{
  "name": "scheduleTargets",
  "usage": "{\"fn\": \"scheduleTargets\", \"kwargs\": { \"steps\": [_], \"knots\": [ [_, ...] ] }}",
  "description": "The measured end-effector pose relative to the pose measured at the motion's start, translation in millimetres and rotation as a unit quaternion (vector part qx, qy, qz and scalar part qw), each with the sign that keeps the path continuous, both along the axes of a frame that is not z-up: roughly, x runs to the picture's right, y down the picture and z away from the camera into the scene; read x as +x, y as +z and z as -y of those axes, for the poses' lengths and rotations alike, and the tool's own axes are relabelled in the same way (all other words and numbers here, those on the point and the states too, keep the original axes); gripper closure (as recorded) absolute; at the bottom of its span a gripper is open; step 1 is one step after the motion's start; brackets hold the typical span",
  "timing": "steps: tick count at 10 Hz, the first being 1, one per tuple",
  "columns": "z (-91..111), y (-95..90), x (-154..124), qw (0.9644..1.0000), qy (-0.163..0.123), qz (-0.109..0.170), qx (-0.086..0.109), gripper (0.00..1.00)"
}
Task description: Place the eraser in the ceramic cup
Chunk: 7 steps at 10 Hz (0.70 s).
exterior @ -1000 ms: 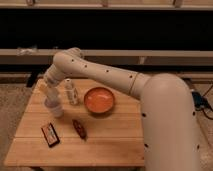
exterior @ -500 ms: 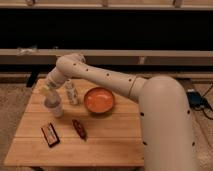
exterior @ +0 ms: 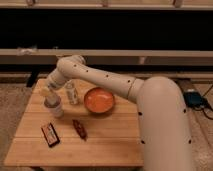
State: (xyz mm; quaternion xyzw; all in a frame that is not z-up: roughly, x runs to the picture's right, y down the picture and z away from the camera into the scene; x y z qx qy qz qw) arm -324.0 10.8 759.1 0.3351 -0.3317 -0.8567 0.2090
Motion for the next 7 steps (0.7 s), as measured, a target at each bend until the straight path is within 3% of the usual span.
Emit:
{"fn": "scheduleTargets", "kwargs": {
  "steps": [7],
  "knots": [
    [-4.6, 6.1, -1.5, 0.9999, -0.008, 0.009, -0.005, 0.38]
  ]
}}
